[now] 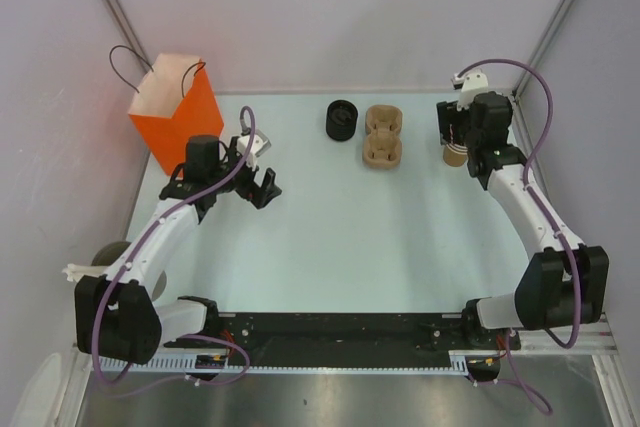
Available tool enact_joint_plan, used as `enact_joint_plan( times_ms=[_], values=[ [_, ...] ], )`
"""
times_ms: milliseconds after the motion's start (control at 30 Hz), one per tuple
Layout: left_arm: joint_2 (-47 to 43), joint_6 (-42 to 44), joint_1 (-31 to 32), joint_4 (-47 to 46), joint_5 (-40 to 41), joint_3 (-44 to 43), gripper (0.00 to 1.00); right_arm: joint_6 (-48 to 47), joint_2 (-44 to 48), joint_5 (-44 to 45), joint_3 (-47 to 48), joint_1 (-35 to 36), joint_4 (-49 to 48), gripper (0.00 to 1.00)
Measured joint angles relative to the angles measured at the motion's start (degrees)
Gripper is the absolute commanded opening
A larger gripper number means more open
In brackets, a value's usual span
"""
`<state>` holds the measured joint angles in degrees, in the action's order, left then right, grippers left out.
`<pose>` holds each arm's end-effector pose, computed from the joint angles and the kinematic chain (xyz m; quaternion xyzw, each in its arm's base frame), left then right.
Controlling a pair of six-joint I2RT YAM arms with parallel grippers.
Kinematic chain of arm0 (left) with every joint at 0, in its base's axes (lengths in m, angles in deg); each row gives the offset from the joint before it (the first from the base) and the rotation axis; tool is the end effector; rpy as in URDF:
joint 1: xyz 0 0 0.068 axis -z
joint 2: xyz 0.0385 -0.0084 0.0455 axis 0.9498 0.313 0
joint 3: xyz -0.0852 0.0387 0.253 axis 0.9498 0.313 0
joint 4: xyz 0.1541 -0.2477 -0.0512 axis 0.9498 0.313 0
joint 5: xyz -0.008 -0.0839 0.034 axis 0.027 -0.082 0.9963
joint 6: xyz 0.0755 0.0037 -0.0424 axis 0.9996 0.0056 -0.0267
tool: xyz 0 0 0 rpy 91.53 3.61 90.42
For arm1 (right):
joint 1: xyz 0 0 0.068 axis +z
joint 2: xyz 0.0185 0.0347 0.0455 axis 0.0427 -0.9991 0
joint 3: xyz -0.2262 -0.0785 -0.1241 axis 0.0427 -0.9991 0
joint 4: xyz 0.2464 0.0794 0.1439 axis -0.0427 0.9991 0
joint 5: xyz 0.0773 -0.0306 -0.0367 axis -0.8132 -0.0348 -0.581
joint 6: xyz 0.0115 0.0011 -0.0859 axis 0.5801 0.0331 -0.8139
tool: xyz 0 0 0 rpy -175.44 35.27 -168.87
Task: Pack the takeout coffee
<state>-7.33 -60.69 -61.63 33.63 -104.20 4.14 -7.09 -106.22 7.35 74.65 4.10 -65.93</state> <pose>0.3117 -0.0971 0.2406 0.3515 0.7884 -0.2034 0.4620 0.3922 0.0358 0.3087 -0.1134 0.8111 -0.0870 0.5672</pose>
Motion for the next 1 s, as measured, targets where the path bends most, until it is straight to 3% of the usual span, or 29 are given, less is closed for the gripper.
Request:
enact_joint_plan(
  times_ms=[67, 333, 800, 1000],
  values=[
    [0.07, 0.00, 0.02, 0.00, 0.00, 0.09, 1.00, 0.52, -1.92, -1.33, 1.73, -0.87, 1.18, 0.65],
    [0.96, 0.02, 0.02, -0.50, -0.04, 0.11, 0.99, 1.73, -7.78, -4.39, 6.23, -3.85, 3.06, 0.56],
    [2.67, 0.02, 0.02, -0.61, -0.28, 0.11, 0.99, 2.16, -15.37, -7.32, 9.35, -3.78, 3.78, 0.52],
    [2.78, 0.04, 0.02, -0.68, -0.83, 0.11, 1.00, 2.16, -16.57, -7.34, 9.46, -3.80, 3.96, 0.44]
  ],
)
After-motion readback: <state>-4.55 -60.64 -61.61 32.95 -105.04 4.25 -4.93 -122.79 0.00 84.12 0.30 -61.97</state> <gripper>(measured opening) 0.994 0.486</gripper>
